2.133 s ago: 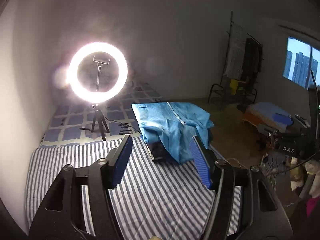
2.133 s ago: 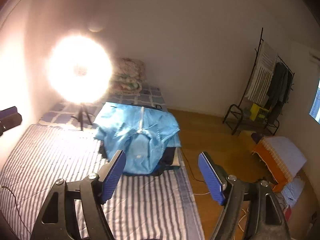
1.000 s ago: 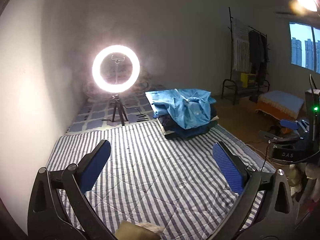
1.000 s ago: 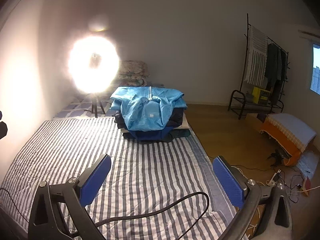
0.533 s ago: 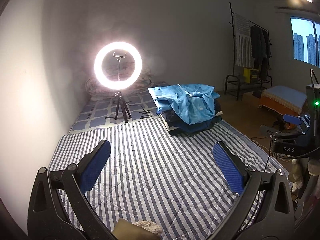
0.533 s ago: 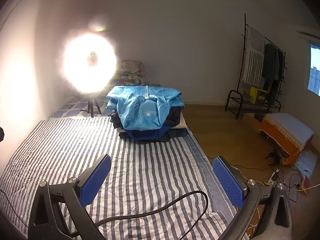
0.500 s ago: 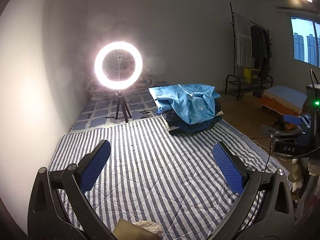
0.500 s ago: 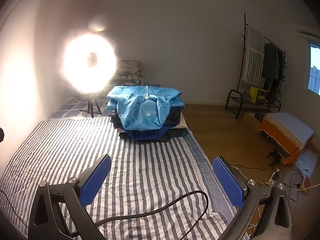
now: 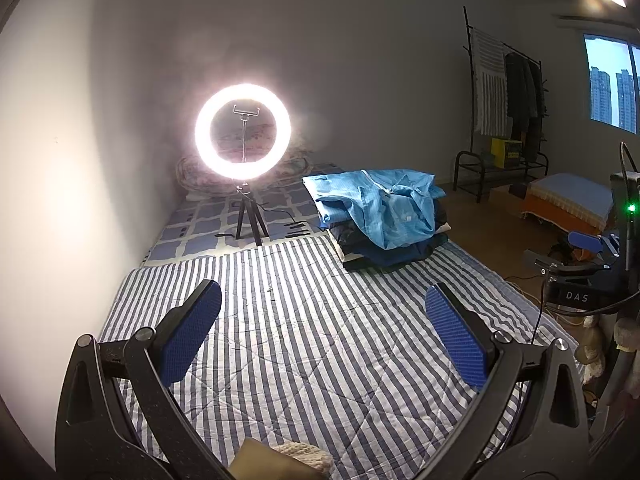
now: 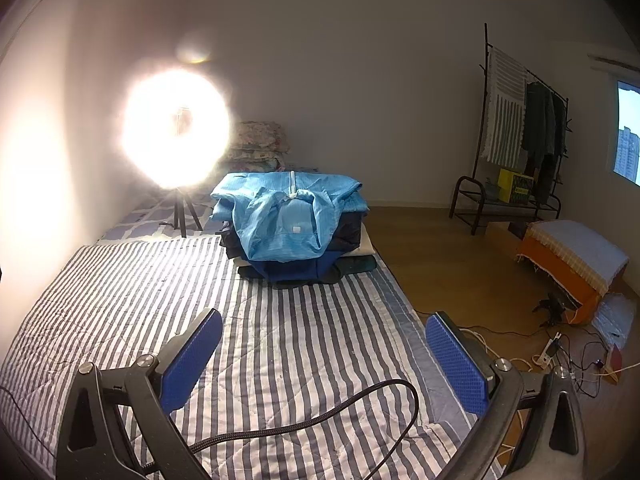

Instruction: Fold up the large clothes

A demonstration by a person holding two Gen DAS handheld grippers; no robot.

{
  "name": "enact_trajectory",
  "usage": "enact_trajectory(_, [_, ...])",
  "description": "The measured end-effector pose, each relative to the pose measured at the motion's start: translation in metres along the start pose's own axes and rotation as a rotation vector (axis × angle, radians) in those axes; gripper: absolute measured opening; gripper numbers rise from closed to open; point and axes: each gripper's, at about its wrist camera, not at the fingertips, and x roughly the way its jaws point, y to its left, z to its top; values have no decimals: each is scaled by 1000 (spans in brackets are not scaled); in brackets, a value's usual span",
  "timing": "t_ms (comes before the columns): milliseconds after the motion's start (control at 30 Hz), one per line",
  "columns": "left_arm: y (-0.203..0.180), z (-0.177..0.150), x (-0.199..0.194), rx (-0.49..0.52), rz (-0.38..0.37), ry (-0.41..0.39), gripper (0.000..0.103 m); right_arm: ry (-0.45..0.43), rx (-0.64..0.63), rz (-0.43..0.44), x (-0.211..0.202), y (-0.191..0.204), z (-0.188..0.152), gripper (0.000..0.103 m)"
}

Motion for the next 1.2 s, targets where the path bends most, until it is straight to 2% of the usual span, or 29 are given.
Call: enact_trajectory(1200, [0, 1, -3, 3, 4, -2, 103, -1, 8, 14, 3, -1, -2, 103])
